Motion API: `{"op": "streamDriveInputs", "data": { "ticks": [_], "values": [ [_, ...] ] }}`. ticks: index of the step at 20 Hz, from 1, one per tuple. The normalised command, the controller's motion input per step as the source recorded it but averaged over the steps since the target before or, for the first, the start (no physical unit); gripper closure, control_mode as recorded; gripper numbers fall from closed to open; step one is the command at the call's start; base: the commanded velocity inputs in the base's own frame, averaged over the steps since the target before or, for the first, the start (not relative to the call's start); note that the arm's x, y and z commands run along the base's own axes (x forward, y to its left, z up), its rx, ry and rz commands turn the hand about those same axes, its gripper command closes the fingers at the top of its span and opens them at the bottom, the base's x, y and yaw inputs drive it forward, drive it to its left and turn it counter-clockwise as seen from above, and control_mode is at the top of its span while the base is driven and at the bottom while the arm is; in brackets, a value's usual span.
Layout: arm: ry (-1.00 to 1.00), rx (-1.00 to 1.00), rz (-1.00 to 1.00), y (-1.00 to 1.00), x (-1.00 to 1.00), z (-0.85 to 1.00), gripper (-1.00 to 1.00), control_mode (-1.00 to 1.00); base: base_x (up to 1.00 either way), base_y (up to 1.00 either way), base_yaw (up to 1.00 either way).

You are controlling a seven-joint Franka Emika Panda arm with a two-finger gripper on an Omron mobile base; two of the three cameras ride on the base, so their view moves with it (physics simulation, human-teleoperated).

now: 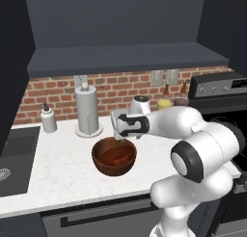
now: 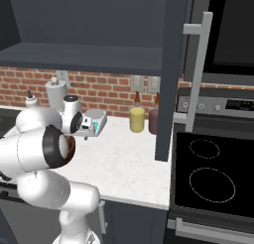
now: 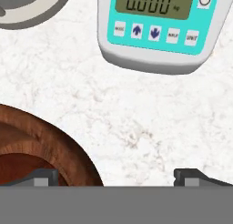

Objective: Pick up the bowls on the counter and stack them on top of one another in the open cabinet. Place the smaller bowl on top of the larger bowl.

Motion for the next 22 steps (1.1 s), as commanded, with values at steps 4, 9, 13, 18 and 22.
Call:
{"op": "streamDriveInputs", "data": {
  "ticks": [4,9,13,18,22],
  "values": [
    [0.0,-0.02,0.01,0.22,0.02,-0.13,-1.0,-1.0,0.0,0.0,0.0],
    [0.0,0.0,0.0,0.15,0.0,-0.1,-1.0,-1.0,0.0,0.0,0.0],
    [0.0,0.0,0.0,0.07,0.0,-0.21,-1.0,-1.0,0.0,0.0,0.0],
    [0.0,0.0,0.0,0.12,0.0,-0.26,1.0,-1.0,0.0,0.0,0.0],
    [0.0,0.0,0.0,0.04,-0.03,-0.1,1.0,-1.0,0.0,0.0,0.0]
  ]
}}
